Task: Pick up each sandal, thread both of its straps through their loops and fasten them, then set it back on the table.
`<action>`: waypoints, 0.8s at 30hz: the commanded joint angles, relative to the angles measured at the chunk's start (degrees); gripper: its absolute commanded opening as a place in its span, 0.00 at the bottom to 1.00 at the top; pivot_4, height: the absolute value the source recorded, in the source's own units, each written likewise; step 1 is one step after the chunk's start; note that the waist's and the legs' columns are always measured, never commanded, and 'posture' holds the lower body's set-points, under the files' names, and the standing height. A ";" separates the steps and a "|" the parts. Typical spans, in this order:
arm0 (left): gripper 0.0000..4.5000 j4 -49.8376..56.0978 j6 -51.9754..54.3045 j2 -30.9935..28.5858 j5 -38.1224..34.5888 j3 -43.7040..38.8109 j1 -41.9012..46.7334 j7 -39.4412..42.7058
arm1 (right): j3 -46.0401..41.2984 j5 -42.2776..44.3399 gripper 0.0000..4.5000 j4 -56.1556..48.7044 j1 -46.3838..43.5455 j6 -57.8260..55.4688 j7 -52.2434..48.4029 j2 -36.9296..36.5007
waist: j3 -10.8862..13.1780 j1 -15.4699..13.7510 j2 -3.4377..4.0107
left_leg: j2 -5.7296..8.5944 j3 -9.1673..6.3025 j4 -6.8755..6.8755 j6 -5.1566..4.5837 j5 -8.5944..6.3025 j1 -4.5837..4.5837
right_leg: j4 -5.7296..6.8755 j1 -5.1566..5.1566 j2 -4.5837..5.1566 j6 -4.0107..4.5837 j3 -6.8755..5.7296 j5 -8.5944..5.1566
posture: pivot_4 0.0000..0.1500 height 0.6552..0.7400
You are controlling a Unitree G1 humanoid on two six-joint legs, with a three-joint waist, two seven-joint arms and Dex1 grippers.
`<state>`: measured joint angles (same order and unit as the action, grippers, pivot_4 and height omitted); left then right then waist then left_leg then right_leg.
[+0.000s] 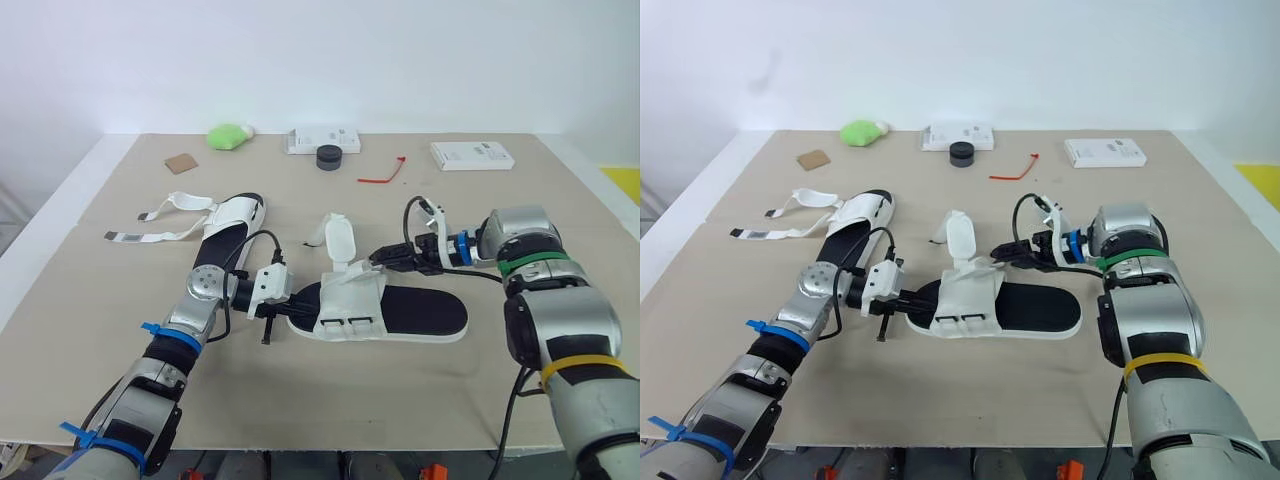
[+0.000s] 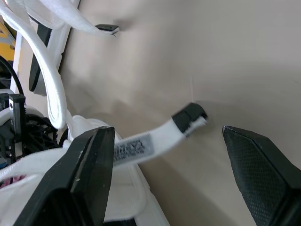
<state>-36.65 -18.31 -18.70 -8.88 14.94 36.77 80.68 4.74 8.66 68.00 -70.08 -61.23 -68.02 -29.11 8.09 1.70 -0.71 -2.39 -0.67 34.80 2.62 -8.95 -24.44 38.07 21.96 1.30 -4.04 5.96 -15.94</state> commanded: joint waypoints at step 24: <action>0.00 -3.10 2.37 -0.02 5.49 5.24 -3.87 0.63 | -3.12 0.78 0.01 -4.65 -1.16 7.94 -7.35 -1.19 | 0.02 -0.04 0.04 | 0.07 -0.05 -0.01 0.00 -0.01 -0.10 | 0.00 0.05 0.03 -0.20 -0.02 0.03 | 1.00 1.00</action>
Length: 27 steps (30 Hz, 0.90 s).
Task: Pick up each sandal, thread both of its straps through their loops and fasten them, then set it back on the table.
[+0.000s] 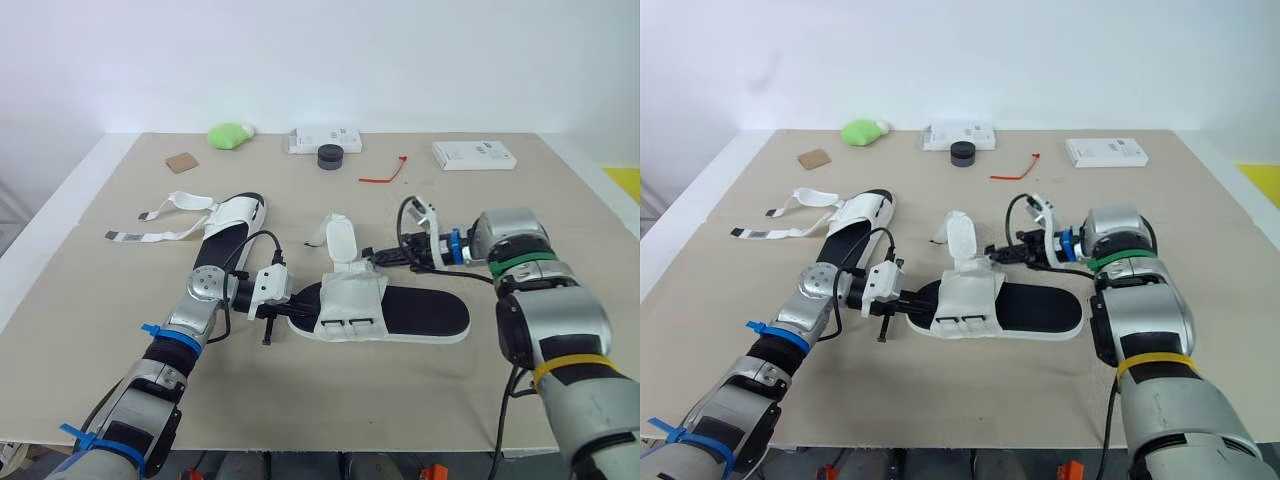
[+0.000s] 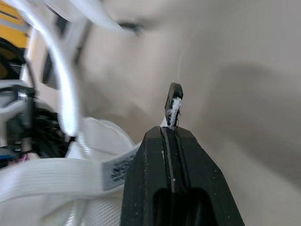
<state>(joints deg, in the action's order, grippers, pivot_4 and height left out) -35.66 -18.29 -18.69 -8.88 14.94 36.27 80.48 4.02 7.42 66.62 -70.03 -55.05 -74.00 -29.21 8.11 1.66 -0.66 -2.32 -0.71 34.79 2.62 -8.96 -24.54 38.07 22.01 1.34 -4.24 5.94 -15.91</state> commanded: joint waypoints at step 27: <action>0.00 -6.61 1.32 0.93 5.74 5.68 -1.75 1.57 | -3.07 16.11 0.01 -91.98 46.82 21.95 0.73 -13.88 | 0.01 -0.33 -0.05 | 0.41 -0.63 0.03 0.00 -0.02 -0.13 | -0.02 -0.20 0.06 0.11 -0.13 -0.46 | 1.00 1.00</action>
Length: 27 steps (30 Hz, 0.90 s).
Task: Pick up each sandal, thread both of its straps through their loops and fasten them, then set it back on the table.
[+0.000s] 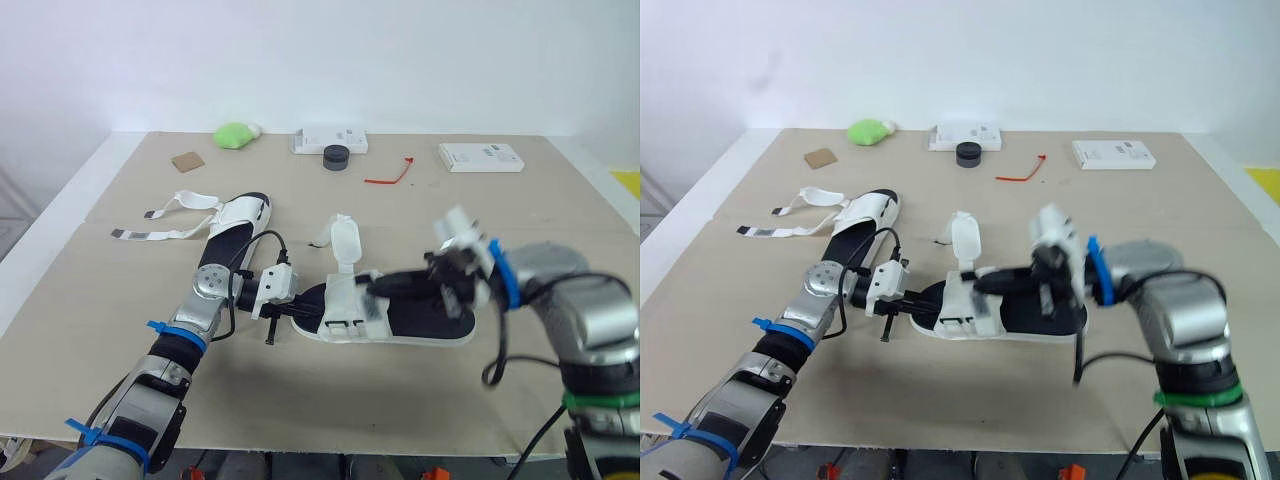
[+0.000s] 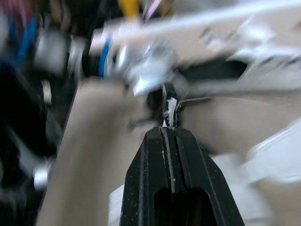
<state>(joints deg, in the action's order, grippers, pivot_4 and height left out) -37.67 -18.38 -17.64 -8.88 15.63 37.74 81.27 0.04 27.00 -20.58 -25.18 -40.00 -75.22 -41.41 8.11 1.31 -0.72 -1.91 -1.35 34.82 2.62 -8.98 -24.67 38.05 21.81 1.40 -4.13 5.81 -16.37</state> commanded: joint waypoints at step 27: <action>0.00 -7.44 -0.11 0.35 6.29 5.19 -2.20 1.13 | 1.20 -4.87 0.97 -18.93 18.18 15.09 -2.48 -23.37 | 0.12 -0.13 -0.41 | 0.15 -0.39 0.01 0.14 -0.09 0.35 | -0.06 -0.46 0.11 0.18 -0.25 -0.41 | 1.00 1.00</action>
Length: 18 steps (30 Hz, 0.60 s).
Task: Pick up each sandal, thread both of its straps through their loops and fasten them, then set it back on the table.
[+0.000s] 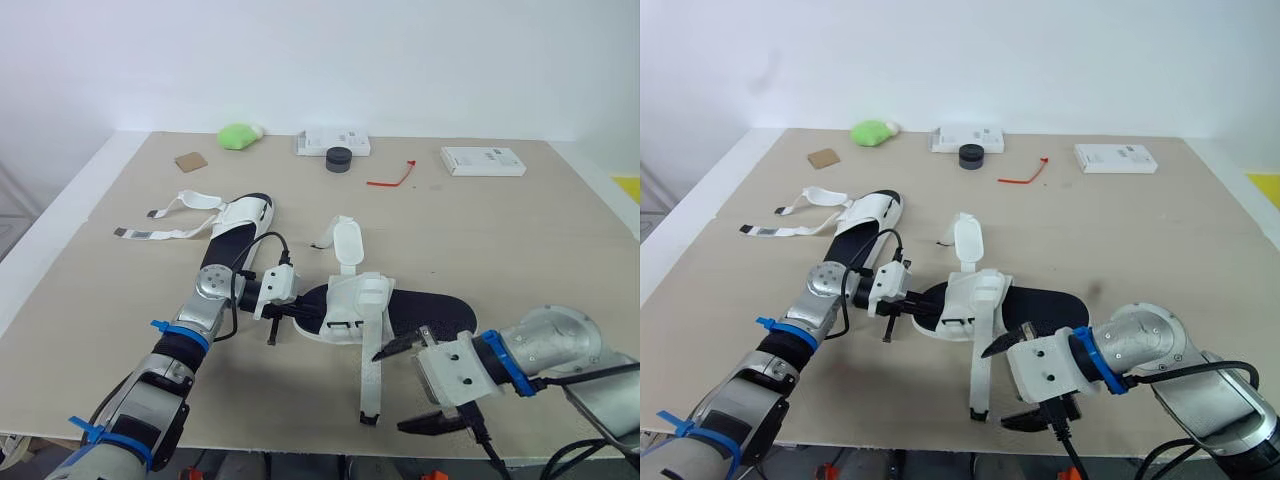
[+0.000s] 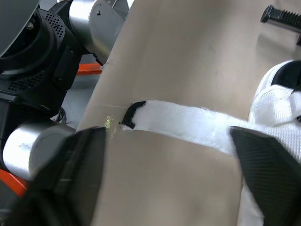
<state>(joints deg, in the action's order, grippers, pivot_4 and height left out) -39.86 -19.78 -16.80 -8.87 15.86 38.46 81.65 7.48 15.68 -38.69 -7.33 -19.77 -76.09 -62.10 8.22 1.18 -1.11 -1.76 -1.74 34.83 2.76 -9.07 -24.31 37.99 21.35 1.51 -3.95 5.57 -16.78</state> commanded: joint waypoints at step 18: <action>0.00 -4.60 0.87 -0.01 6.21 5.35 -3.08 1.03 | -12.75 48.53 0.97 11.86 0.10 -57.74 22.46 7.08 | 0.05 0.04 -0.52 | 0.09 -0.03 -0.04 -0.04 -0.01 0.01 | -0.08 -0.10 0.12 -0.02 -0.03 -0.03 | 1.00 1.00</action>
<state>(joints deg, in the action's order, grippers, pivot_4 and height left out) -40.53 -20.21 -16.54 -8.86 15.97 38.68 81.72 -4.40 61.68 -28.97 -4.83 -75.71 -56.50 -56.58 8.27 1.22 -1.63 -1.68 -1.76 34.80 2.73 -9.08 -24.30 37.91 21.25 1.63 -3.98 5.53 -16.81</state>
